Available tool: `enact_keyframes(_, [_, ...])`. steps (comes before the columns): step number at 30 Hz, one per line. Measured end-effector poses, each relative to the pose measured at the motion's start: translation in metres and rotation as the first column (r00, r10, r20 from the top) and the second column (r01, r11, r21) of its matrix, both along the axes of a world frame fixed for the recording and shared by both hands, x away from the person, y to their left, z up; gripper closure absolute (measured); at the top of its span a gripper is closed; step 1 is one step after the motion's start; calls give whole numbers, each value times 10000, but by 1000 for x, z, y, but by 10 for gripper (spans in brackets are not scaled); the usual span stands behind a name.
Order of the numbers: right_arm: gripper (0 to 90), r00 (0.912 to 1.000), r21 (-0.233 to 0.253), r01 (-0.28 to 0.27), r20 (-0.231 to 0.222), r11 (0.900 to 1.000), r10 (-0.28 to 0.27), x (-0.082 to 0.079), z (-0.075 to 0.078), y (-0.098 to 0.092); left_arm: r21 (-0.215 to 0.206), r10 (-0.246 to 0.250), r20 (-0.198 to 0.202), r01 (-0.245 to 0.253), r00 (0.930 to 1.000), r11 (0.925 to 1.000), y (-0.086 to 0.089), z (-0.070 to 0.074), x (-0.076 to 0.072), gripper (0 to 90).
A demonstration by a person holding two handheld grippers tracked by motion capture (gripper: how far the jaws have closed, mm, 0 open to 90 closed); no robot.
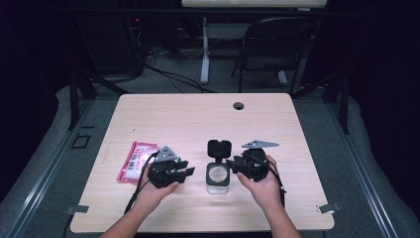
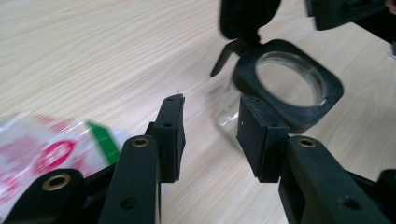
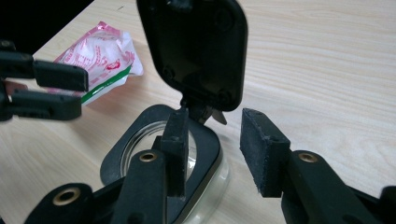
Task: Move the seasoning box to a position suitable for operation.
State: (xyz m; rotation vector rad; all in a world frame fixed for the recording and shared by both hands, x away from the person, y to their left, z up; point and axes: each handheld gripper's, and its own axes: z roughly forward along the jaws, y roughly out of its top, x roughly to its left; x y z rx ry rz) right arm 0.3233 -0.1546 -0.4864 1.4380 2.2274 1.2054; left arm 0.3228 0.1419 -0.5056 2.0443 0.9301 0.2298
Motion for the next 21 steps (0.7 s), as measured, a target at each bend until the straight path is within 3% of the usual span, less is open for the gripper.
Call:
enact_keyframes(8, [578, 9999, -306, -116, 81, 9995, 118, -10, -1, 7, -3, 583, 33, -583, 9983, 9983, 31, -2, -4, 582])
enact_keyframes(12, [580, 9996, -505, -169, 205, 9986, 179, -14, -1, 8, 11, 608, 109, -608, 9981, 9981, 41, -4, -7, 575])
enact_keyframes(15, [596, 9994, -493, -203, 272, 9986, 216, -16, -2, 8, 223, 692, 246, -697, 9973, 9973, 50, -6, -11, 584])
enact_keyframes(21, [614, 9992, -441, -305, 259, 9986, 317, -19, -4, 6, 68, 1178, 93, -1179, 9930, 9930, 66, -9, -11, 560])
